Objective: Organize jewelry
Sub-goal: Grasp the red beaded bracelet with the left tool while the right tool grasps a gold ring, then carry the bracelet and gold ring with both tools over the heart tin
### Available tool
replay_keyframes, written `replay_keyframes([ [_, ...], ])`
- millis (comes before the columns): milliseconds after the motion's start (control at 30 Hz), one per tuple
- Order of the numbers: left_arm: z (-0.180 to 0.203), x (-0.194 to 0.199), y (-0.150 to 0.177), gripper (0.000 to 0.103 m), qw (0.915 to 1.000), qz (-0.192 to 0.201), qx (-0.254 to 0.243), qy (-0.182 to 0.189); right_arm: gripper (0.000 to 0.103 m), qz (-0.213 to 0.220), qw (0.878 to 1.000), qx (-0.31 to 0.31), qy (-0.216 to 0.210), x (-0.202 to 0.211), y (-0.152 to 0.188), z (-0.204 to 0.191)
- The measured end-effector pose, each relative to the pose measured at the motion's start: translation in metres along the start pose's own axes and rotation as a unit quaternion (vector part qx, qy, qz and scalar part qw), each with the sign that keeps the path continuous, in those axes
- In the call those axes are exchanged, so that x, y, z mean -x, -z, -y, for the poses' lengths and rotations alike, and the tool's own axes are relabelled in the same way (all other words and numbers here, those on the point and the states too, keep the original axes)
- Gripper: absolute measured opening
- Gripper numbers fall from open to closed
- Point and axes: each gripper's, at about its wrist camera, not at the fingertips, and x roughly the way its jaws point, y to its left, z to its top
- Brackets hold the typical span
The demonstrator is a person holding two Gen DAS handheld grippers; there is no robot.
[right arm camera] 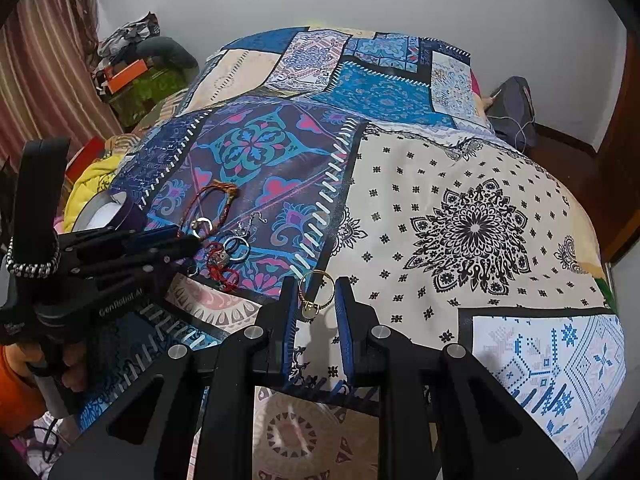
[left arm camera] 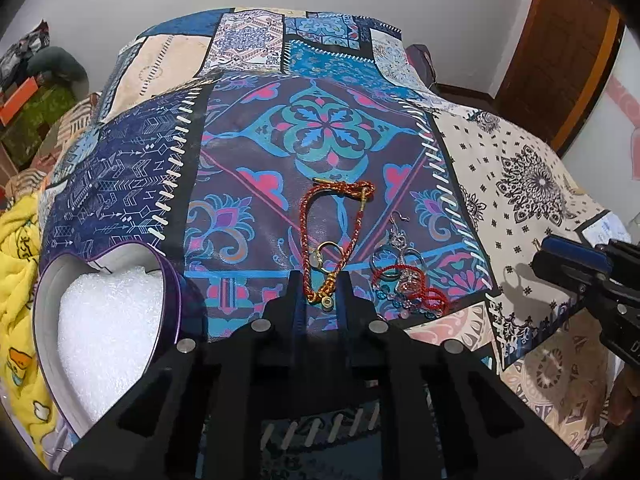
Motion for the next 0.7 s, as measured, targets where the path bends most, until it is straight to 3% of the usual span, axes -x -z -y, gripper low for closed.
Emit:
replay_keyframes([
  [167,-0.004,0.009,0.001,0.011,0.9999,0.002,0.000,0.017,0.017,0.004,1.000,0.000,0.001,0.004,-0.001,0.002],
  [200,-0.003,0.013,0.001,0.008,0.9999,0.007,-0.003,0.015,0.017,0.006,1.000,0.000,0.000,0.005,-0.002,0.002],
  [700,-0.013,0.089,-0.011,0.008,0.9960,0.087,-0.009,0.019,0.017,0.051,0.998,0.013,-0.014,0.034,-0.024,-0.030],
])
